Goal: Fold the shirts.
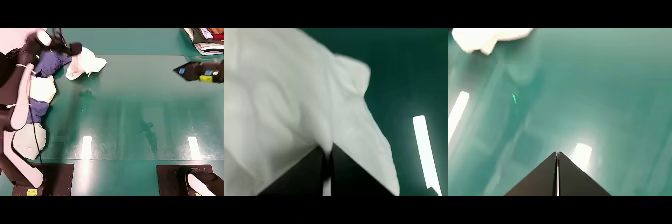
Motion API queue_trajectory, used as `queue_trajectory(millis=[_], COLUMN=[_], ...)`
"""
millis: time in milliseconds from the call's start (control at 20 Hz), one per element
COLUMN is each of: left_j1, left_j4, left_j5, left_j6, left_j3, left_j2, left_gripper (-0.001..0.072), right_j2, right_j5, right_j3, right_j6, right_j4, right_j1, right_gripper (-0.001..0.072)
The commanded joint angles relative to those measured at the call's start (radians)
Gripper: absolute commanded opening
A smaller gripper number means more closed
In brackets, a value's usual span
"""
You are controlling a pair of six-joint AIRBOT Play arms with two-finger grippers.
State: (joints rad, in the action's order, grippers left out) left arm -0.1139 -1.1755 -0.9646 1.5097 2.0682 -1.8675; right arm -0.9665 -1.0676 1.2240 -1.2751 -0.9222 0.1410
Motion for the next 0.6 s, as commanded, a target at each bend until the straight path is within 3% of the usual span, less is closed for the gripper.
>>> queue_trajectory(millis=[0,50,150,350,450,550], left_j1=[-0.019,-0.034,-0.08,-0.212,-0.274,-0.311], left_j4=[0.249,0.345,0.43,0.419,0.396,0.318], left_j5=[-0.079,-0.097,-0.163,-0.323,-0.448,-0.494], left_j6=[-0.248,-0.341,-0.443,-0.445,-0.444,-0.431], left_j3=[0.079,0.062,0.024,-0.075,-0.115,-0.205], left_j2=[0.173,0.251,0.392,0.565,0.576,0.576], left_gripper=[0.0018,0.0018,0.0018,0.0018,0.0019,0.0019], right_j2=[0.021,0.02,0.022,0.023,0.023,0.027], right_j5=[0.026,0.019,0.006,-0.045,-0.1,-0.154], right_j3=[0.139,0.19,0.277,0.386,0.41,0.414], right_j6=[0.0,0.0,0.0,0.0,0.0,0.0], right_j4=[-0.04,-0.047,-0.047,-0.047,-0.046,-0.046], right_j1=[-0.024,-0.039,-0.074,-0.114,-0.12,-0.12], right_gripper=[0.0016,0.0016,0.0016,0.0017,0.0017,0.0017])
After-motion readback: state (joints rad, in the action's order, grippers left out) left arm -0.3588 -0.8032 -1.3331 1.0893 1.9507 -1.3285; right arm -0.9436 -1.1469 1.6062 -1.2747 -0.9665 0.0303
